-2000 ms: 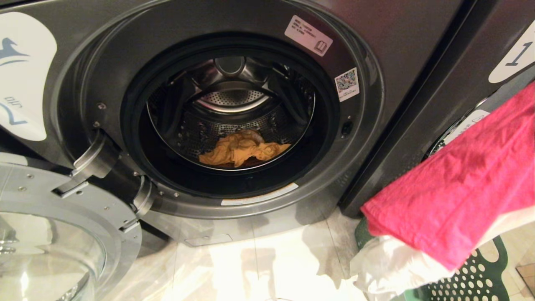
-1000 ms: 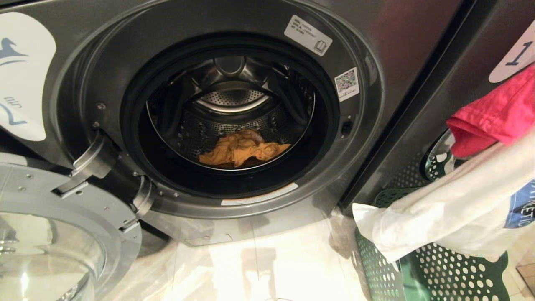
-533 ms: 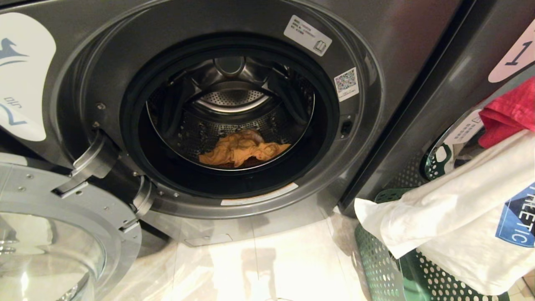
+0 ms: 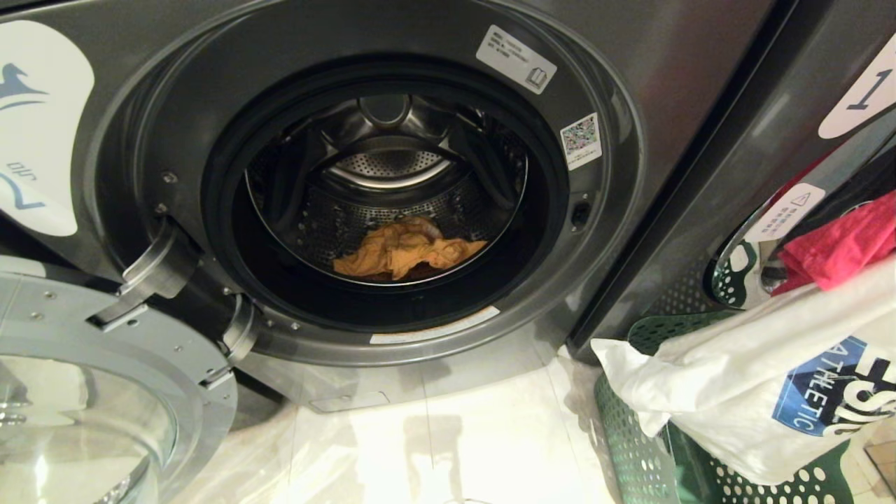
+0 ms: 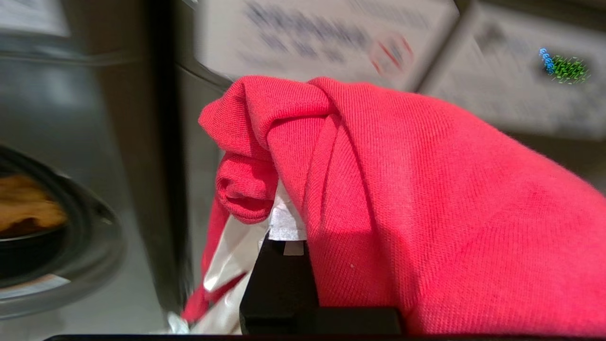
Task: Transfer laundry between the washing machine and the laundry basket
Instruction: Pick a cloth and place it into the basket
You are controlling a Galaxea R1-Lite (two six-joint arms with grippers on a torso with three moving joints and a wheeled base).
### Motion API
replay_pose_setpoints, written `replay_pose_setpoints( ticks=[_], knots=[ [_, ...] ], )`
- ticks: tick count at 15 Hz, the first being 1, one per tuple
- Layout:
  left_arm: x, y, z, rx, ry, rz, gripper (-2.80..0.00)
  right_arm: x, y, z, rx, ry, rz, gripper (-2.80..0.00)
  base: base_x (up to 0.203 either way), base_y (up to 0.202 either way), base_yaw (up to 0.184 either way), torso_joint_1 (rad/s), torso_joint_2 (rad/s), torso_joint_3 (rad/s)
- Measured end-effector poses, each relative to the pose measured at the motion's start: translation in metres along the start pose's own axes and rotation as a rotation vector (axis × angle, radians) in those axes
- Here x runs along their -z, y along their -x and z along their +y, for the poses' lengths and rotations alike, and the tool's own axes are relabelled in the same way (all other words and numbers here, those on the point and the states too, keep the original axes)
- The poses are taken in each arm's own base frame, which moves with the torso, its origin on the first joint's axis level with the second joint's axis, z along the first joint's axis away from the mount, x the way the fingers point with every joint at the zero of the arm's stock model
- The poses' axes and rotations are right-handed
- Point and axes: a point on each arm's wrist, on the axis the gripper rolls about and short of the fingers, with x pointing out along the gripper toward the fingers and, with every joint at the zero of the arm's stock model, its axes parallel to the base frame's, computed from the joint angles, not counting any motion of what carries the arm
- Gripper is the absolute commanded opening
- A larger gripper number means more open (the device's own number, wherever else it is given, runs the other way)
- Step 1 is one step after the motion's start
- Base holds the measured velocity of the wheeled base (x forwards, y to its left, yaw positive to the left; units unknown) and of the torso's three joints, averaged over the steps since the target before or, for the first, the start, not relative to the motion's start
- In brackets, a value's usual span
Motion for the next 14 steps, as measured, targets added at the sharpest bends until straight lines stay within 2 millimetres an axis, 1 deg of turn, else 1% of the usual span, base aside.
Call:
replay_pose_setpoints(
  ticks=[3, 5, 9, 11, 14],
  knots=[
    [0.000, 0.000, 0.000, 0.000, 0.000, 0.000, -2.80, 0.019, 0.005, 0.001, 0.174, 0.011, 0.163, -2.80, 0.000, 0.000, 0.000, 0.000, 0.00, 0.000],
    [0.000, 0.000, 0.000, 0.000, 0.000, 0.000, -2.80, 0.026, 0.006, 0.002, 0.238, 0.024, 0.221, -2.80, 0.000, 0.000, 0.000, 0.000, 0.00, 0.000],
    [0.000, 0.000, 0.000, 0.000, 0.000, 0.000, -2.80, 0.028, 0.004, 0.009, 0.237, 0.043, 0.233, -2.80, 0.000, 0.000, 0.000, 0.000, 0.00, 0.000],
    [0.000, 0.000, 0.000, 0.000, 0.000, 0.000, -2.80, 0.035, 0.001, 0.021, 0.225, 0.068, 0.246, -2.80, 0.000, 0.000, 0.000, 0.000, 0.00, 0.000],
    [0.000, 0.000, 0.000, 0.000, 0.000, 0.000, -2.80, 0.051, -0.003, 0.042, 0.201, 0.131, 0.273, -2.80, 0.000, 0.000, 0.000, 0.000, 0.00, 0.000]
  ],
)
